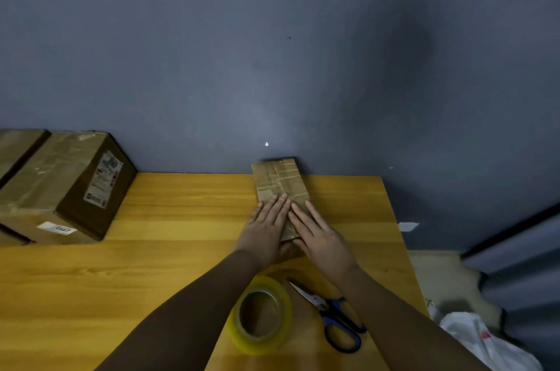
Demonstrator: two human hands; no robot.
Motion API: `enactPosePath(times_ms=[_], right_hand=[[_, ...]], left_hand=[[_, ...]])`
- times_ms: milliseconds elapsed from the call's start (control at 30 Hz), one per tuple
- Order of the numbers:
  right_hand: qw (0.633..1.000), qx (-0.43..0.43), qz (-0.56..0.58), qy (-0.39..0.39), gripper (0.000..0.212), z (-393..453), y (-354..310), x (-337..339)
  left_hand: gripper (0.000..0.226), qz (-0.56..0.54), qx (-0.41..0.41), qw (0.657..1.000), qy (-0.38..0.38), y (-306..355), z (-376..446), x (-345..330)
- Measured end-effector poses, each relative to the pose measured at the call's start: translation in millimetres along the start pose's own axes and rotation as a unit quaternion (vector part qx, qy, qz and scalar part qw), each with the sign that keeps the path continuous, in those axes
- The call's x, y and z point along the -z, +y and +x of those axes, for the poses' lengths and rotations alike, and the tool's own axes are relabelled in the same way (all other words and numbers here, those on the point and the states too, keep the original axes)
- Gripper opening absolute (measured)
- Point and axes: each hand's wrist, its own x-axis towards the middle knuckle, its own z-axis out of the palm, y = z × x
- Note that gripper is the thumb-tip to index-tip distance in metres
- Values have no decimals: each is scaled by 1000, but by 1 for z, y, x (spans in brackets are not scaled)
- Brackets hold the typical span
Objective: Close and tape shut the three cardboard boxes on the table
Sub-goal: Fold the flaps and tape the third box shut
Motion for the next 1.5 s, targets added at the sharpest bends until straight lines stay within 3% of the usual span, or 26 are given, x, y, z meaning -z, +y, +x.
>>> enactPosePath(times_ms=[167, 300, 400, 533, 700, 800, 867, 900, 967, 1067, 1100, 1200, 1333, 1400, 1500], right_hand=[[996, -28, 87, -6, 82, -7, -10, 11], [990, -116, 70, -22, 96, 0, -29, 21], [991, -120, 38, -56, 101, 5, -33, 24], [995, -90, 28, -39, 91, 6, -24, 18], [997, -52, 5, -55, 90, 5, -17, 22], [999, -38, 31, 22, 84, -3, -22, 28], [987, -58, 86, 125, 66, -18, -28, 29], [975, -73, 111, 181, 53, -27, -32, 29], [958, -98, 136, 233, 34, -44, -41, 23], [966, -118, 183, 139, 25, -64, -54, 10], [964, -129, 201, 114, 22, -70, -56, 6], [942, -202, 260, 63, 20, -84, -63, -5], [876, -281, 391, -26, 21, -93, -63, -9], [820, -280, 492, -87, 44, -98, -62, -8], [758, -253, 589, -122, 81, -100, -62, -4]], left_hand=[[98, -73, 6, 997, -33, 2, -1, 5], [91, -181, -10, 982, -55, 2, -12, 18], [79, -257, -42, 962, -85, -17, -20, 30], [79, -59, -81, 995, -27, -39, -20, 34], [82, -11, -31, 998, -55, -37, -17, 23], [69, -52, -56, 995, 69, -33, -41, 20], [44, -88, -83, 982, 144, -29, -72, 8], [38, -85, -110, 980, 142, -25, -89, -2], [50, -4, -162, 986, 43, -12, -117, -25], [80, 111, -126, 969, -181, 6, -134, -42], [78, 133, -103, 963, -210, 10, -134, -46], [59, 160, -106, 962, -196, 15, -134, -53], [55, 3, -60, 990, -131, 14, -139, -55], [50, -151, -12, 983, -106, 10, -138, -49], [35, -446, 34, 885, -127, 8, -137, -38]])
